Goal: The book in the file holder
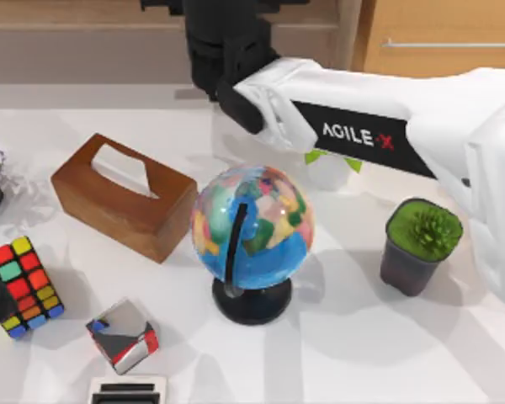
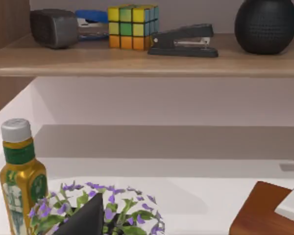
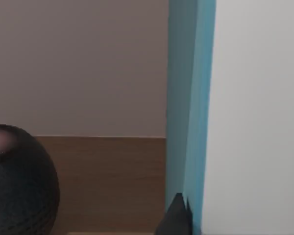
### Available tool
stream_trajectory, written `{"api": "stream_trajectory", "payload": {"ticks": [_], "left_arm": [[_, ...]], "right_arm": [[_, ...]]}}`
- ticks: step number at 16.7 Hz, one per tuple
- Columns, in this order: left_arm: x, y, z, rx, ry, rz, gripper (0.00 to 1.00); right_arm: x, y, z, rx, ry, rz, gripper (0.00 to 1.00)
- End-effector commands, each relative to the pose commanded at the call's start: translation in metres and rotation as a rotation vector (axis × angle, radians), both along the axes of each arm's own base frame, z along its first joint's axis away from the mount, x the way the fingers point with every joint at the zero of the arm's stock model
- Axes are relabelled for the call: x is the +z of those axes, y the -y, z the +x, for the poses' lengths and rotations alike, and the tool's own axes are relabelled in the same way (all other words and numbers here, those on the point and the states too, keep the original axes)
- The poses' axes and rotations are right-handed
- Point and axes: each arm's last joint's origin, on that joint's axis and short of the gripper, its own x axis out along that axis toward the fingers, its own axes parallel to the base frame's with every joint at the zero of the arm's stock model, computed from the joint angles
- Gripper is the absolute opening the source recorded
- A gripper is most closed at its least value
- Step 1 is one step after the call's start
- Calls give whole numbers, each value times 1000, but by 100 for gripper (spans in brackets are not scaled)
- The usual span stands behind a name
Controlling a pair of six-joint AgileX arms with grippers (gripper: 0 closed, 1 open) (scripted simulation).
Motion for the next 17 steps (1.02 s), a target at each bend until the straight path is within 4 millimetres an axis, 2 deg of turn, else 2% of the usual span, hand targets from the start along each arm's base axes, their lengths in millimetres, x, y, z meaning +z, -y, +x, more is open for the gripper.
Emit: {"api": "stream_trajectory", "payload": {"ticks": [6,12,14,17], "left_arm": [[0,0,0,0,0,0,100],[0,0,0,0,0,0,100],[0,0,0,0,0,0,100],[0,0,0,0,0,0,100]], "right_arm": [[14,0,0,0,0,0,0],[13,2,-2,10,-5,14,0],[20,7,-9,40,-10,55,0],[30,20,-30,122,-46,138,0]]}}
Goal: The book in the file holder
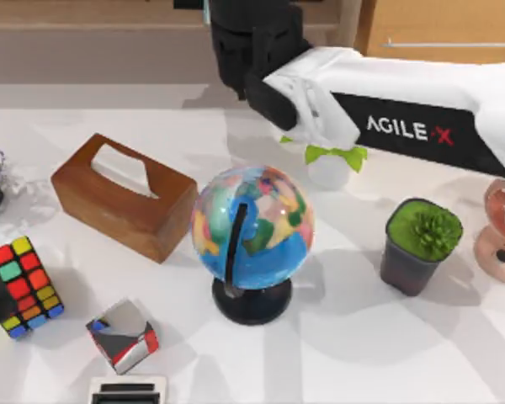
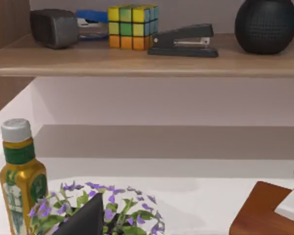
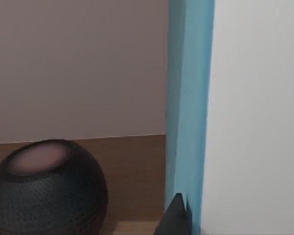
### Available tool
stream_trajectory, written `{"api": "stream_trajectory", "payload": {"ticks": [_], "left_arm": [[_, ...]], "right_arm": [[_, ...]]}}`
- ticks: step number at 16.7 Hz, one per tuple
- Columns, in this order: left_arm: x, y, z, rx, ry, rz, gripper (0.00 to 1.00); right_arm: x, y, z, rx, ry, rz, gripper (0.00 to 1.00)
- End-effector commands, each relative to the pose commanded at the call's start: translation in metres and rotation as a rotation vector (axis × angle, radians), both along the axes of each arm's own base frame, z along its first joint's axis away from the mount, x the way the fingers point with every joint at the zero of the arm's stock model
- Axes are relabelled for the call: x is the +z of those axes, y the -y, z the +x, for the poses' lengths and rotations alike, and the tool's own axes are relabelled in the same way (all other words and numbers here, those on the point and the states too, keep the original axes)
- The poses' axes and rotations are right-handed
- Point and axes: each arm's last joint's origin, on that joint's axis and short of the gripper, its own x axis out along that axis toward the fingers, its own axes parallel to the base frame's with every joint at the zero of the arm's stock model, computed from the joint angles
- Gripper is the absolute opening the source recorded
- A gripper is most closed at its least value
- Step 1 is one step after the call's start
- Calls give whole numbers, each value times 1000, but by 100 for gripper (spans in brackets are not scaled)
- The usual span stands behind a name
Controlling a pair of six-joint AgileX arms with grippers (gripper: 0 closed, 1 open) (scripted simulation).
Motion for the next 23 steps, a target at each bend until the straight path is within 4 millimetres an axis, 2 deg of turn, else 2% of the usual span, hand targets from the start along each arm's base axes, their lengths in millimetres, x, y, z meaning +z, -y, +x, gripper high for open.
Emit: {"api": "stream_trajectory", "payload": {"ticks": [3,6,10,12,15,17,23], "left_arm": [[0,0,0,0,0,0,100],[0,0,0,0,0,0,100],[0,0,0,0,0,0,100],[0,0,0,0,0,0,100],[0,0,0,0,0,0,100],[0,0,0,0,0,0,100],[0,0,0,0,0,0,100]], "right_arm": [[9,19,-32,105,-64,93,0],[18,49,-68,202,-138,194,0],[27,105,-112,289,-219,348,0],[28,138,-126,299,-247,433,0],[24,192,-136,255,-267,568,0],[19,232,-136,179,-263,661,0],[-5,357,-131,-155,-206,939,0]]}}
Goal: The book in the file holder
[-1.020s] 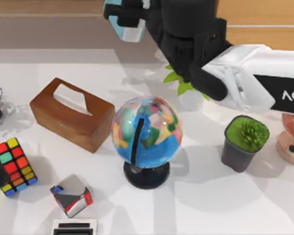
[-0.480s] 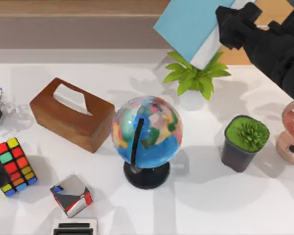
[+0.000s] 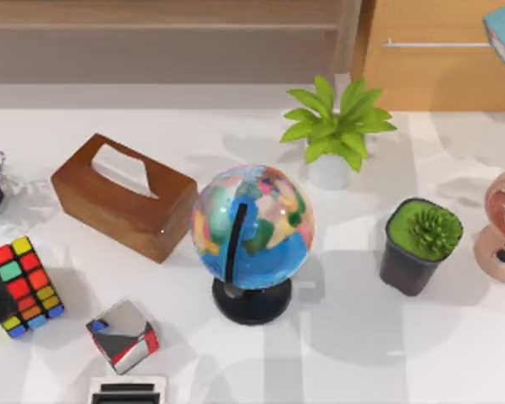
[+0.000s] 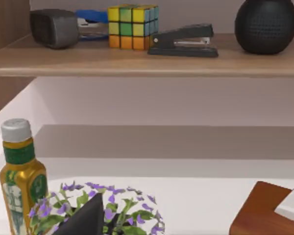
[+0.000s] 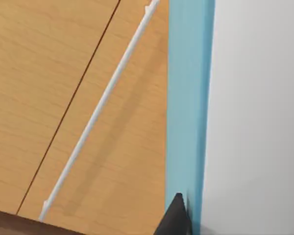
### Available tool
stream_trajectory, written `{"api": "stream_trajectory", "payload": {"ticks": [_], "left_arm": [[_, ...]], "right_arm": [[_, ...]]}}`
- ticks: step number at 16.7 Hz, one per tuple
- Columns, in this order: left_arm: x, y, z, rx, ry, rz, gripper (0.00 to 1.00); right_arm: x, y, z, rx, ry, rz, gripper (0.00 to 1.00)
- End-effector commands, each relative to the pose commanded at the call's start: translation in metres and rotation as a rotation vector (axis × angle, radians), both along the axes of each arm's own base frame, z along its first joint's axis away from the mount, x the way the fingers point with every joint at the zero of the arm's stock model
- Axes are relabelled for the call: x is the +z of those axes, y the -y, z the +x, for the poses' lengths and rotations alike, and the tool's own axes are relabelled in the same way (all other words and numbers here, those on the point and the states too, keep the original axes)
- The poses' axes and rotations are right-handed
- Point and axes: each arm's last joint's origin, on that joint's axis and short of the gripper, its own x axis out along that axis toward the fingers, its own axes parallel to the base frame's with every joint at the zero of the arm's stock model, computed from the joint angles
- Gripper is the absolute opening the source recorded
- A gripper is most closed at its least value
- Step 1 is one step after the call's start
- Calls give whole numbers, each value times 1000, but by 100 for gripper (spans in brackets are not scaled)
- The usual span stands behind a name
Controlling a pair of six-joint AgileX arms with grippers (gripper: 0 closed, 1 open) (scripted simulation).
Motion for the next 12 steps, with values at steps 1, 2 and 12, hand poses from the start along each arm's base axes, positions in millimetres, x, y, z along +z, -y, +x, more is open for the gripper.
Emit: {"api": "stream_trajectory", "payload": {"ticks": [1,2,12], "left_arm": [[0,0,0,0,0,0,100],[0,0,0,0,0,0,100],[0,0,0,0,0,0,100]], "right_arm": [[-5,20,0,-58,-13,40,0],[-10,39,-1,-113,-25,81,0],[-64,149,41,-232,-104,421,0]]}}
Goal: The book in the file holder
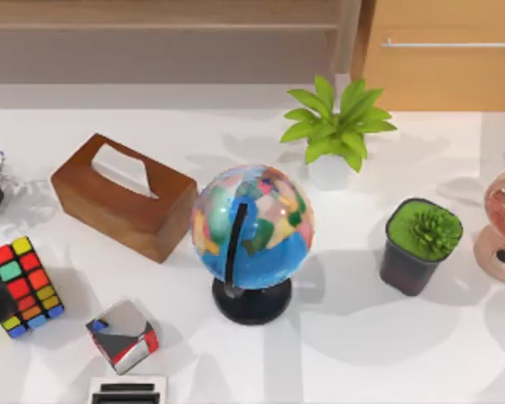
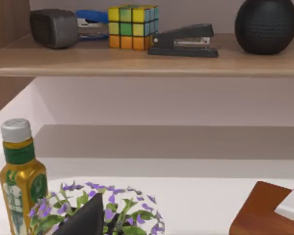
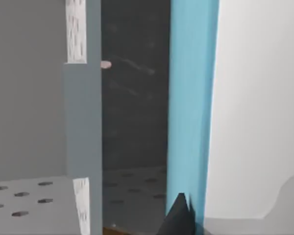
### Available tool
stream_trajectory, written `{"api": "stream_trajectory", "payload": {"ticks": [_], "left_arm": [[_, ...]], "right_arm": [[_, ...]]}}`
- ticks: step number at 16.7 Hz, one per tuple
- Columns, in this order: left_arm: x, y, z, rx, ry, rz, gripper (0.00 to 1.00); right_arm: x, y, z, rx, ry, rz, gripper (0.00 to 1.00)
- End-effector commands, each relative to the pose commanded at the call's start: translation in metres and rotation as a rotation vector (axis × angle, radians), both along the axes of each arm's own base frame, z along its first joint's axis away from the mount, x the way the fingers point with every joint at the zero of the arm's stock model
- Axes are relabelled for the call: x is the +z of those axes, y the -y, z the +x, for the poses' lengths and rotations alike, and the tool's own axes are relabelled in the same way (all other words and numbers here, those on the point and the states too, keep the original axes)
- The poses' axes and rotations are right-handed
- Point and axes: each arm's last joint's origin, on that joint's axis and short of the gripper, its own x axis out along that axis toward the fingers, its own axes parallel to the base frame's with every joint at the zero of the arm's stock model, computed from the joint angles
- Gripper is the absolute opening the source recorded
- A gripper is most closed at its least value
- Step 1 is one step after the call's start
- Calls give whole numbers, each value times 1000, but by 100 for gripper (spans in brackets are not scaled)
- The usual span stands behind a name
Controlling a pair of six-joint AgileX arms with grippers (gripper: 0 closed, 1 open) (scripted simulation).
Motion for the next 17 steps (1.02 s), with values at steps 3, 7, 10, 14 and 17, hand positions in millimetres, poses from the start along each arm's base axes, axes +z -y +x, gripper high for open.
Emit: {"api": "stream_trajectory", "payload": {"ticks": [3,7,10,14,17], "left_arm": [[0,0,0,0,0,0,100],[0,0,0,0,0,0,100],[0,0,0,0,0,0,100],[0,0,0,0,0,0,100],[0,0,0,0,0,0,100]], "right_arm": [[-11,8,20,37,12,40,0],[-15,10,25,46,12,52,0],[-15,10,25,46,12,52,0],[-17,10,34,44,10,54,0],[-18,11,45,45,13,53,0]]}}
